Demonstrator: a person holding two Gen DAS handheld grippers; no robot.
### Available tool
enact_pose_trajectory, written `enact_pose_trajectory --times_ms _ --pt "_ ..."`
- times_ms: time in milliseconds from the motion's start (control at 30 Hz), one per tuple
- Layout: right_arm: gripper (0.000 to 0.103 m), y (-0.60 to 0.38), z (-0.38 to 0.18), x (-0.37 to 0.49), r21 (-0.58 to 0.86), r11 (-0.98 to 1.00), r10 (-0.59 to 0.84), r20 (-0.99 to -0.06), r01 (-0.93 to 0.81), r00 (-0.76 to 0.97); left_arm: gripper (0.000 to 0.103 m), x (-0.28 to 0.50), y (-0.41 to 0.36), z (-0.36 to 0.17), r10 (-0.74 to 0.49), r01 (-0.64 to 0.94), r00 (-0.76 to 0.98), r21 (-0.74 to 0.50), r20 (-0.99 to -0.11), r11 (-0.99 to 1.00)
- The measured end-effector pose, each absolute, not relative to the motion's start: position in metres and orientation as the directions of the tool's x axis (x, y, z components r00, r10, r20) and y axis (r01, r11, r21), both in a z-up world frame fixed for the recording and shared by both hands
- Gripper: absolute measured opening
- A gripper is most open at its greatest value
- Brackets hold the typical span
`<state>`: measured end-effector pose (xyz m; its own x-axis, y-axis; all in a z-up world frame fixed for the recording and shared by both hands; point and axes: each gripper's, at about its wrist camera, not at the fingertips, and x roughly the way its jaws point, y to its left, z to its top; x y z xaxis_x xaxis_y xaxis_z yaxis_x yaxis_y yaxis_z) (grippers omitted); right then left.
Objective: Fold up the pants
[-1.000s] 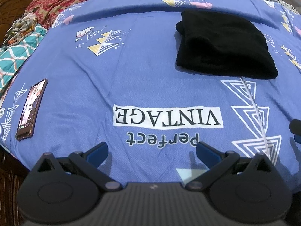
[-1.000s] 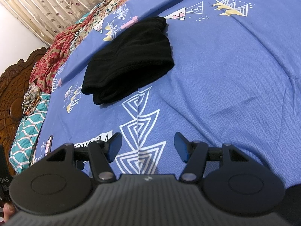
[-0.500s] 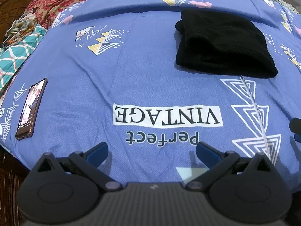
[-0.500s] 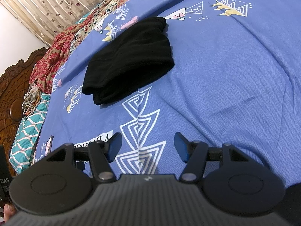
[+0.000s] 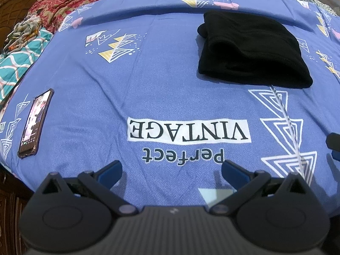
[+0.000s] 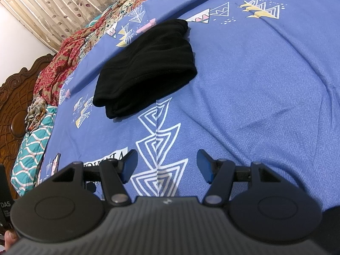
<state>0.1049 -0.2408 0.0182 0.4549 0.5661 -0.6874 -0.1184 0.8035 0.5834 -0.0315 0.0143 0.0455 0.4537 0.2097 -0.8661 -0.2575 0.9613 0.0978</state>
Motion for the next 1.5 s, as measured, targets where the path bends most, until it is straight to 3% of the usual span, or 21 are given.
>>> enact_pose_trajectory --times_ms 633,1500 --pt "0.064 -0.24 0.019 0.105 0.584 0.803 0.567 -0.687 -0.119 0.455 0.103 -0.037 0.01 0.067 0.281 -0.265 0.558 0.152 -0.781 0.952" --pt "0.064 -0.24 0.018 0.105 0.584 0.803 0.566 -0.688 -0.117 0.454 0.103 -0.033 0.01 0.061 0.24 -0.254 0.523 0.119 -0.818 0.96"
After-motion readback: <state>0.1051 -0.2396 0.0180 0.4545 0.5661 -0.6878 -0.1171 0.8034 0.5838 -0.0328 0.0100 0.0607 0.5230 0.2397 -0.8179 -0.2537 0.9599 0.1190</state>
